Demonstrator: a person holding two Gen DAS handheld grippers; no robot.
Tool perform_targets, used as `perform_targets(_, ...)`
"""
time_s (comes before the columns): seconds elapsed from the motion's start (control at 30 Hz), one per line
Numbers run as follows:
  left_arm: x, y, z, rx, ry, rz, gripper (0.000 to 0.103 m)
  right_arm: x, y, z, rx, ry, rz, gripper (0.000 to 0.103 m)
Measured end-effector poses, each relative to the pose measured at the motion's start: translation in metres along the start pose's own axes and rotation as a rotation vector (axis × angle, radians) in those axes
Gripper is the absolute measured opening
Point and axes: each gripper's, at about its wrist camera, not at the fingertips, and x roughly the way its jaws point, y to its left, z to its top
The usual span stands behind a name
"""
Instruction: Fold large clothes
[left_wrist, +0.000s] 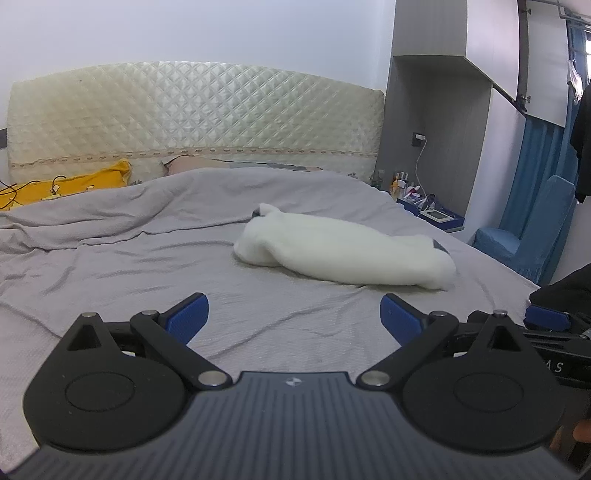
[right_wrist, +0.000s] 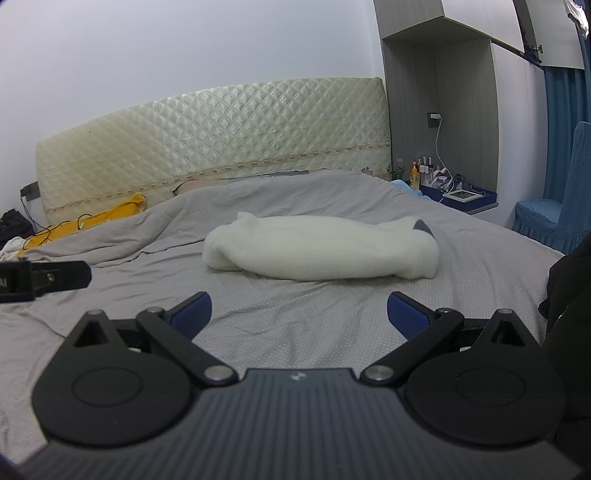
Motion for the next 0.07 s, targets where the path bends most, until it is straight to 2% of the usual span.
perform_targets(0.07,-0.0005,0.0004,0.0000,-0.006,-0.003,-0.002,0.101,0.0000,-0.0003,0.0002,0.000,-0.001,0.001,0.103)
